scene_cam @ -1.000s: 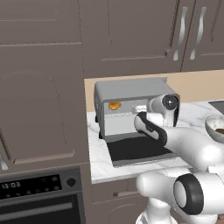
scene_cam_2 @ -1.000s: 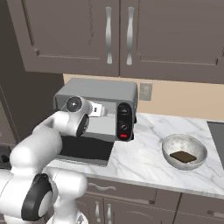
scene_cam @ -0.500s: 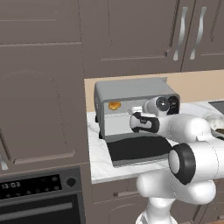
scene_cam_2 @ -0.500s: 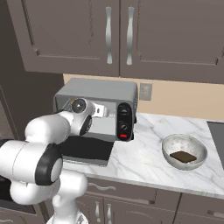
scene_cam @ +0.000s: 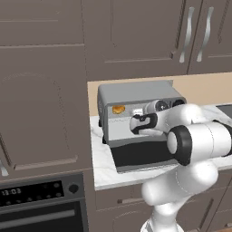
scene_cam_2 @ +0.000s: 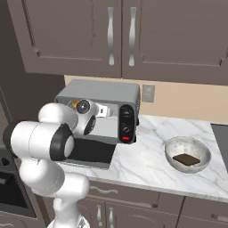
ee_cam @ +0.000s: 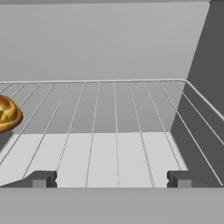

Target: Pick up the heated bread from the toaster oven and place it in the bowl. Then move the bread bowl to the dining counter.

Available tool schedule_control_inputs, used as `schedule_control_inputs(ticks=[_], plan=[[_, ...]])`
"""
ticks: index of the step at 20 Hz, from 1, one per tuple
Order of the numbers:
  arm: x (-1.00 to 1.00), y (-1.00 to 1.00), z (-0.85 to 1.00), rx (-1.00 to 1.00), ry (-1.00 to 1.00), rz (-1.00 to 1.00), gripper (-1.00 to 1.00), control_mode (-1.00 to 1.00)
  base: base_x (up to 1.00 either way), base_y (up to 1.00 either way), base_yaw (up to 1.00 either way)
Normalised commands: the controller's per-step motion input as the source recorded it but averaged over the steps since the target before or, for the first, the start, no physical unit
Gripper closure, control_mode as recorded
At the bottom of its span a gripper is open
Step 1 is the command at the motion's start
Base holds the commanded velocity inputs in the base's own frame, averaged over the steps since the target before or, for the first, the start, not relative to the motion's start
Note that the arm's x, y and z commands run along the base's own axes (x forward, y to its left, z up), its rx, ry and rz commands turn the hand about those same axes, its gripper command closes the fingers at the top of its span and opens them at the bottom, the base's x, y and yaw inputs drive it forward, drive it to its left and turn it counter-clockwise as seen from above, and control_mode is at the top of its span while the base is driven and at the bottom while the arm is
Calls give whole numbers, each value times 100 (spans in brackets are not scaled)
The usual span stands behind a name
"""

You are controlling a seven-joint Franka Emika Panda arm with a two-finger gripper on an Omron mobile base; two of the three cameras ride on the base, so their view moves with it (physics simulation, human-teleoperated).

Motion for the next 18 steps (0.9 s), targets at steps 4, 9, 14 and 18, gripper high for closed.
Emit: schedule_control_inputs(ticks=[4,9,14,18], plan=[[12,1,-10,0,13,0,-100,-100,0,0,0],[-16,0,-23,0,19,0,-100,-100,0,0,0],[-69,0,-34,0,25,0,-100,-100,0,0,0],[-96,0,-36,0,28,0,-100,-100,0,0,0]])
